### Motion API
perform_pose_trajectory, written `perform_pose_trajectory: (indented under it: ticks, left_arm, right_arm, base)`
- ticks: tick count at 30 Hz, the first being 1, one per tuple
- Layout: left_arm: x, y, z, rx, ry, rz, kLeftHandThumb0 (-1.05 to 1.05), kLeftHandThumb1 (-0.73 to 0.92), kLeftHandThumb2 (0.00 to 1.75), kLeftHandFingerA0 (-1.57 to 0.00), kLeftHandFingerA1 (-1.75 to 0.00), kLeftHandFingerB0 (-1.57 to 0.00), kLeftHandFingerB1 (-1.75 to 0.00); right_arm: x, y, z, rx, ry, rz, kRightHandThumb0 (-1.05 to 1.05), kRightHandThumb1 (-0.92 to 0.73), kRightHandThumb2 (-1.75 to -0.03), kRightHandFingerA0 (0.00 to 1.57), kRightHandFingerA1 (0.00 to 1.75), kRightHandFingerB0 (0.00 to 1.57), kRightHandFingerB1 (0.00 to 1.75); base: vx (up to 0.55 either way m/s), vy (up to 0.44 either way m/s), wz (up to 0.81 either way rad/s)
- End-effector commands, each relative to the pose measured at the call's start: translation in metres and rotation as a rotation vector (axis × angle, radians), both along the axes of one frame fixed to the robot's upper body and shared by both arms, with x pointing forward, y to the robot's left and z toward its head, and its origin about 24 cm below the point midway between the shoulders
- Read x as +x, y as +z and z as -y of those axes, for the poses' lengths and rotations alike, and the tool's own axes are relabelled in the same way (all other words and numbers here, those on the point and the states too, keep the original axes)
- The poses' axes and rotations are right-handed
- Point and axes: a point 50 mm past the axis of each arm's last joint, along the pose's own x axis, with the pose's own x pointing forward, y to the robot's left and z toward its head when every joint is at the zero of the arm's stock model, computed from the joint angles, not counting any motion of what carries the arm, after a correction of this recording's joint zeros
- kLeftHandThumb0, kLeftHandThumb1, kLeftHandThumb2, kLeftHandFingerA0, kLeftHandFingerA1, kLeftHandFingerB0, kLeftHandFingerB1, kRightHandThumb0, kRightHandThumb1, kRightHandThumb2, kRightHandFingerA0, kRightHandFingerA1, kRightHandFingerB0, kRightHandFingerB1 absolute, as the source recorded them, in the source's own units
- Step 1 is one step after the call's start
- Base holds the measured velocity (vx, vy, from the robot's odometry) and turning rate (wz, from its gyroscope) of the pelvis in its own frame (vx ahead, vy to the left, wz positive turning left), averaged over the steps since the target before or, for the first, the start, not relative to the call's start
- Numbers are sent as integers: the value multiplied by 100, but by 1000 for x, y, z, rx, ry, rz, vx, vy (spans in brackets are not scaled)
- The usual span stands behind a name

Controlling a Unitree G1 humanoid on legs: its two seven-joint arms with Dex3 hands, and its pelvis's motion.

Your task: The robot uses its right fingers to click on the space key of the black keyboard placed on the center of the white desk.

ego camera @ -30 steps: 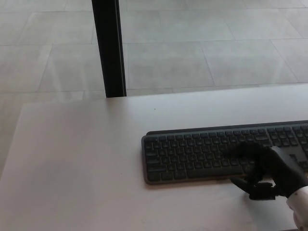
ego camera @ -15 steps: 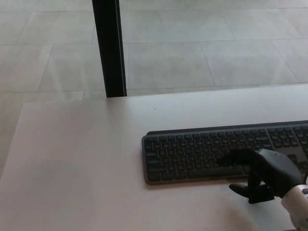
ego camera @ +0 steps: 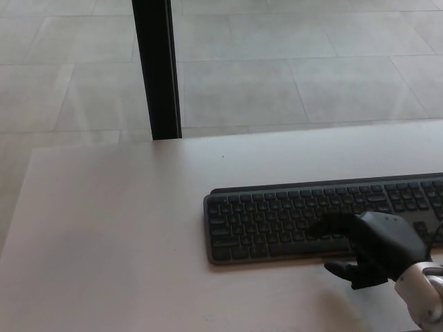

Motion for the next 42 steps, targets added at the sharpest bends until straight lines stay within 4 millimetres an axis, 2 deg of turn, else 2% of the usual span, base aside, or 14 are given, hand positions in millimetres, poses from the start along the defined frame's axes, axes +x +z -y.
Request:
perform_pose_trajectory:
  ticks: [1,9,10,13,19,23,27,31,34,41,42]
  left_arm:
    - [0,7,-6,36,16,19,-47,59,58,-78,-80,-69,-59]
    - [7,11,-7,45,-2,35,-45,60,58,-75,-75,-68,-59]
    - [9,11,-7,42,3,45,-46,60,58,-77,-80,-69,-60]
    - [10,12,-8,47,-1,25,-47,60,58,-78,-78,-71,-58]
    - [11,12,-7,56,-7,22,-48,59,57,-80,-85,-72,-62]
    - [10,11,-7,34,15,51,-45,59,58,-77,-82,-70,-62]
    - [9,10,-6,46,0,33,-47,59,57,-81,-82,-71,-60]
    - [9,10,-6,44,-2,29,-50,60,58,-76,-79,-74,-61]
    - [9,10,-6,30,11,58,-46,60,58,-73,-77,-69,-60]
    - [10,12,-7,38,9,55,-44,61,58,-75,-80,-70,-62]
    - [10,12,-7,36,8,55,-46,60,58,-77,-79,-69,-60]
  right_arm:
    - [4,3,-1,-70,-12,14,-33,-61,-62,89,157,66,46]
    - [8,8,-4,-233,50,66,-33,-58,-65,80,159,65,47]
    - [8,9,-4,-242,52,73,-31,-57,-67,81,158,65,47]
    - [8,9,-2,-292,68,98,-32,-57,-66,80,158,66,48]
    - [8,9,3,-336,86,118,-32,-58,-66,77,156,68,46]
    - [6,6,5,-336,96,121,-32,-59,-64,76,155,67,48]
    - [1,2,3,-341,113,119,-34,-62,-63,77,153,67,46]
    - [0,-1,2,-340,119,120,-37,-60,-65,77,149,68,48]
    - [-1,-3,2,-316,113,102,-34,-61,-65,77,151,68,50]
    - [-5,-8,-2,-340,137,99,-34,-62,-61,77,150,67,47]
    - [-6,-10,-2,-328,137,102,-36,-60,-65,77,149,67,50]
  base:
    - [0,0,0]
    - [0,0,0]
    - [0,0,0]
    - [0,0,0]
    - [0,0,0]
    - [0,0,0]
    - [0,0,0]
    - [0,0,0]
    - [0,0,0]
    - [0,0,0]
    - [0,0,0]
